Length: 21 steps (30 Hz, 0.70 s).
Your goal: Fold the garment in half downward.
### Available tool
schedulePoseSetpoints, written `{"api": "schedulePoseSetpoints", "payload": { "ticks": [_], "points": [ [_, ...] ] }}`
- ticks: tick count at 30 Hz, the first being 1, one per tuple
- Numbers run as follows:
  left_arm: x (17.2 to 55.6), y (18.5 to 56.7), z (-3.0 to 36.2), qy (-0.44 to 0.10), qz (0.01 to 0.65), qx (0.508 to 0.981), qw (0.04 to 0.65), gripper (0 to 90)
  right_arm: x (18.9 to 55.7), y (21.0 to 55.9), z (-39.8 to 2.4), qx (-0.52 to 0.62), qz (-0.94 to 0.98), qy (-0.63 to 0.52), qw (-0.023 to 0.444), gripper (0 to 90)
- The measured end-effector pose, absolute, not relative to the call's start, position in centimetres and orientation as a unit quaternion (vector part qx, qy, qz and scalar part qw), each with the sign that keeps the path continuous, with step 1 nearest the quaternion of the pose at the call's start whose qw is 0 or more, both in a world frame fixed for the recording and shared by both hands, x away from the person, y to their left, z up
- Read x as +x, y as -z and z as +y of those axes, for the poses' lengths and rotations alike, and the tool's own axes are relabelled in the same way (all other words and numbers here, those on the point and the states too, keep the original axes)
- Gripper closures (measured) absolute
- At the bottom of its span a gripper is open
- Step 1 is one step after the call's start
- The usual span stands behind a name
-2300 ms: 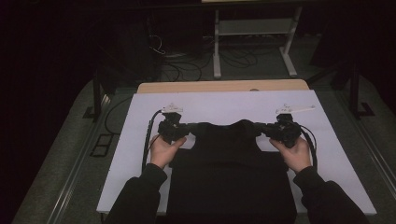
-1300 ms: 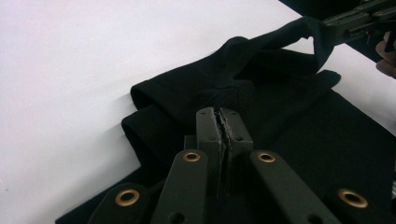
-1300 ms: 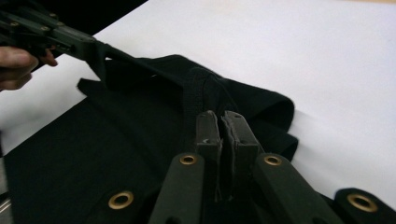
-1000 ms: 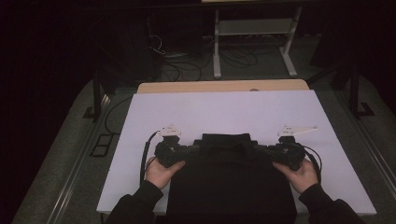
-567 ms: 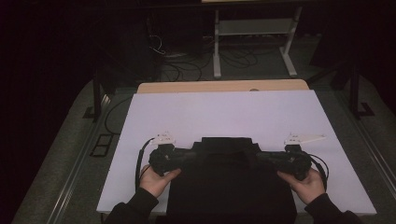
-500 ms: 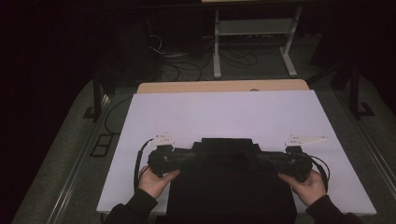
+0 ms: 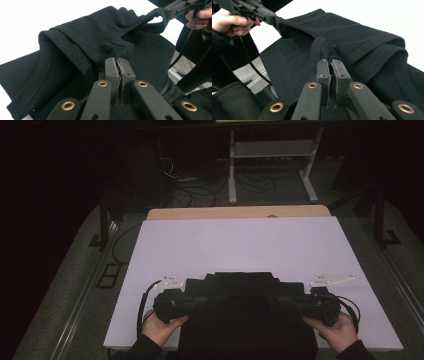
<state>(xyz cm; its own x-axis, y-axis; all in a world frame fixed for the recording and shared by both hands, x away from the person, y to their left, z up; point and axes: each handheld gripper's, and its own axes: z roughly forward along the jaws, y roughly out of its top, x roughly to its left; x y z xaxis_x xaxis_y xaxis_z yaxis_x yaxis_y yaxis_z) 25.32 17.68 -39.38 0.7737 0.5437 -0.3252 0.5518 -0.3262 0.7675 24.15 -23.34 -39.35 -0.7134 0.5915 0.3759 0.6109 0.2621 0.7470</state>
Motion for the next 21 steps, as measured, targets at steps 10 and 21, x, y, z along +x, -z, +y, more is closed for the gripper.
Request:
{"api": "schedulePoseSetpoints", "payload": {
  "ticks": [10, 21],
  "points": [
    [24.78, 39.64, 17.69, 0.007, 0.326, 0.819, 0.472, 86.7, 23.48, 39.55, -23.18, -0.377, -0.801, 0.465, 0.014, 83.9],
    [24.62, 40.39, 17.39, 0.014, 0.325, 0.831, 0.452, 86.7, 23.07, 39.99, -22.78, -0.371, -0.813, 0.449, 0.021, 83.7]
  ]
}}
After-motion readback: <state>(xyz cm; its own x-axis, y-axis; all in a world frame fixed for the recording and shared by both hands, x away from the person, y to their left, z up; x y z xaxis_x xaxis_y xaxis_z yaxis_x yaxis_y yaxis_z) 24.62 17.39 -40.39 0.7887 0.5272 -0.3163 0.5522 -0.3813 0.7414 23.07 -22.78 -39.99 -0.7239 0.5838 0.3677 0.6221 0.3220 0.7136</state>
